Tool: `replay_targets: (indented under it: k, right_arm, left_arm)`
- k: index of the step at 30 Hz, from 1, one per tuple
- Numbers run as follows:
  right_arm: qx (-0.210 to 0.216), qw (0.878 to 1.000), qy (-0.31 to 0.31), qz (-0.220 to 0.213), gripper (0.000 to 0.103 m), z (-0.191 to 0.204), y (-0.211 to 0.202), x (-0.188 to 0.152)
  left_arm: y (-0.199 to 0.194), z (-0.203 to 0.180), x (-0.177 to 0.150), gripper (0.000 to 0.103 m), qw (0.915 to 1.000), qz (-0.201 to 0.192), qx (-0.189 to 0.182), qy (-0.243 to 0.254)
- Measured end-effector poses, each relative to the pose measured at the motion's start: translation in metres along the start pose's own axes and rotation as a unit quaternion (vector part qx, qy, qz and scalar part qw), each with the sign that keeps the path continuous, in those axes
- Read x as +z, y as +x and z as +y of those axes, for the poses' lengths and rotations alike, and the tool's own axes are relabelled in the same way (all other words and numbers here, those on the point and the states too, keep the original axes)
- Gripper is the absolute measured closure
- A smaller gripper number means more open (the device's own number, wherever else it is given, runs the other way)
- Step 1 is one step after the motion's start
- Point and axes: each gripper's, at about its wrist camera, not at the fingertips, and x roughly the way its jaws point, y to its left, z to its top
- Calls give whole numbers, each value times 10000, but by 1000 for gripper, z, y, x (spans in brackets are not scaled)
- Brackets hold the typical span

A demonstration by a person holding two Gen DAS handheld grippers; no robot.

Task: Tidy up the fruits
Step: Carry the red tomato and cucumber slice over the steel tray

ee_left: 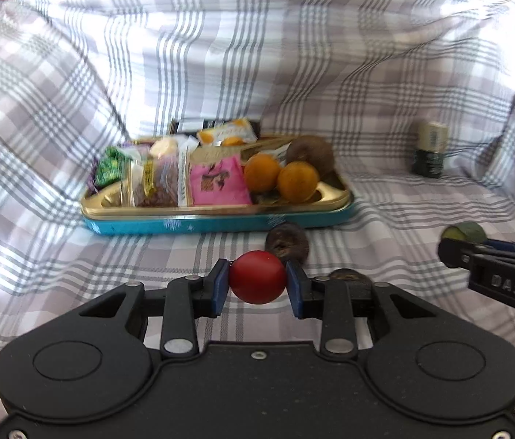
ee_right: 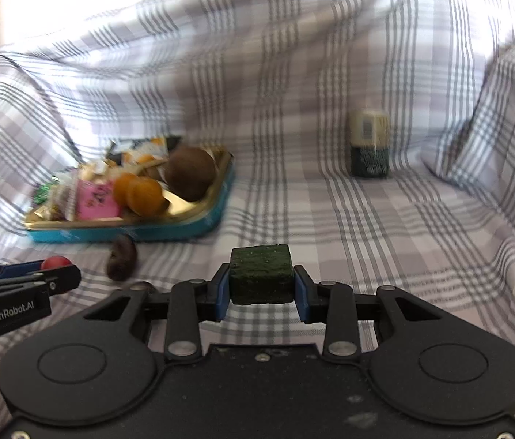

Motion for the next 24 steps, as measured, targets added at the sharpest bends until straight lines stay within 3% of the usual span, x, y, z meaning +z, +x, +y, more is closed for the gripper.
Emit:
replay_targets:
  k: [3,10,24]
  right_arm:
    - [99,9998,1,-167,67,4,-21,-3]
    - [328,9989,321,-124,67,-2,-77,-25]
    - [562,9970,-111,-518,67,-3,-187,-81]
  left_arm:
    - [-26,-5,-6,61,9999,-65,-101,20]
    - [-87,-17,-28,61,9994,-64,-263,210]
    - [-175,-58,-71,61,9984,94,-533,141]
